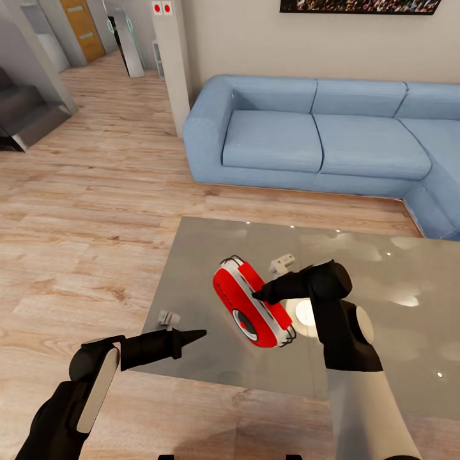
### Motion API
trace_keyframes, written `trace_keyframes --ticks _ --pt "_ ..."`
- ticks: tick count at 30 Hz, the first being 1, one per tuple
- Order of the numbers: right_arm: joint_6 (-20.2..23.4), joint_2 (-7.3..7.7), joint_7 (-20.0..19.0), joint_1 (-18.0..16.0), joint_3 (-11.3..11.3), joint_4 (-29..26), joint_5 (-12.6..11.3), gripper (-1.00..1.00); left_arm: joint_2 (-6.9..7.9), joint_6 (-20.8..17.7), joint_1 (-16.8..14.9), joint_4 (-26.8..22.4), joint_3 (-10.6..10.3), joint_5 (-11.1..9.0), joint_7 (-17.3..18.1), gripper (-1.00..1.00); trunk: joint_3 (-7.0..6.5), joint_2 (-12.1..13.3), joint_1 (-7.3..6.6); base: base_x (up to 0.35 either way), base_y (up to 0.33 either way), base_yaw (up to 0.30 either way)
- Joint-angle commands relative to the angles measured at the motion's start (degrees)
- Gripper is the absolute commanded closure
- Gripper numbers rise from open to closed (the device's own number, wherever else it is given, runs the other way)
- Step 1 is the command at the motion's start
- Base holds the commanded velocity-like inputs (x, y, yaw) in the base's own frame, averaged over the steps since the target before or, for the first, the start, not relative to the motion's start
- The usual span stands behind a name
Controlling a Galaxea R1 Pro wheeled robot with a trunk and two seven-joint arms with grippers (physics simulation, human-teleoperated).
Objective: Turn on the radio receiver that's on the table in the living room.
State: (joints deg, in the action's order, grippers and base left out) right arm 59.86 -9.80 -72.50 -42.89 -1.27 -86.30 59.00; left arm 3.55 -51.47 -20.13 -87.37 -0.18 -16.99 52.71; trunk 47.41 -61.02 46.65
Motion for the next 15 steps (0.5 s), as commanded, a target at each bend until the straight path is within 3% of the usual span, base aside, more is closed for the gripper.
trace_keyframes --ticks 1,15 --pt "0.14 0.05 -0.01 0.0 -0.02 -0.01 -0.2 1.0 0.03 0.07 0.0 0.0 0.0 0.06 0.01 1.0 0.0 0.0 0.0 0.0 0.0 0.0" --pt "0.14 0.64 -0.58 0.0 -0.06 -0.08 -0.28 1.0 0.21 0.22 0.0 0.09 0.02 0.5 -0.18 1.0 0.0 0.0 0.0 0.0 0.0 0.0"
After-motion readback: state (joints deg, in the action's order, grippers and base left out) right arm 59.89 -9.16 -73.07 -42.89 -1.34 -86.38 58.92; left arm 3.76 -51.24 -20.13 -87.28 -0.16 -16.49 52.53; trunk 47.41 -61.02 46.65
